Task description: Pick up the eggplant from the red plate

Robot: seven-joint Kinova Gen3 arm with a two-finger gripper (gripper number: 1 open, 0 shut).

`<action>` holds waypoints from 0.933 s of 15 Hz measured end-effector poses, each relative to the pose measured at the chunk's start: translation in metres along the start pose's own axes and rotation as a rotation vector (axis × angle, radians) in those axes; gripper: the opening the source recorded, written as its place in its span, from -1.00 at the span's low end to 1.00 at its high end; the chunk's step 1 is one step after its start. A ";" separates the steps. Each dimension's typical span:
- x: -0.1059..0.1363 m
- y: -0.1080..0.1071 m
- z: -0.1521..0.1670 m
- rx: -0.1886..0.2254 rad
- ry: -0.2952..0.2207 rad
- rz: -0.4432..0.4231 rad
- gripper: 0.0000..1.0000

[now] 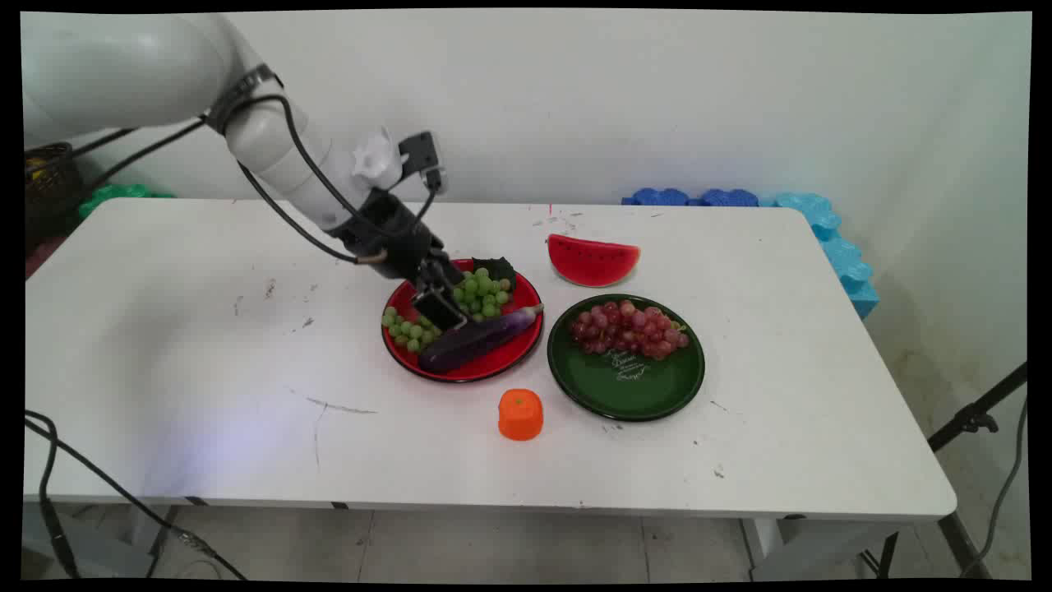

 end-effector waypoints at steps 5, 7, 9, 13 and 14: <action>-0.009 -0.012 0.034 0.027 -0.052 -0.071 1.00; -0.011 -0.016 0.050 0.034 -0.066 -0.104 1.00; -0.012 -0.020 0.065 0.038 -0.080 -0.138 1.00; -0.014 -0.022 0.085 0.034 -0.100 -0.187 1.00; -0.014 -0.021 0.089 0.031 -0.103 -0.195 1.00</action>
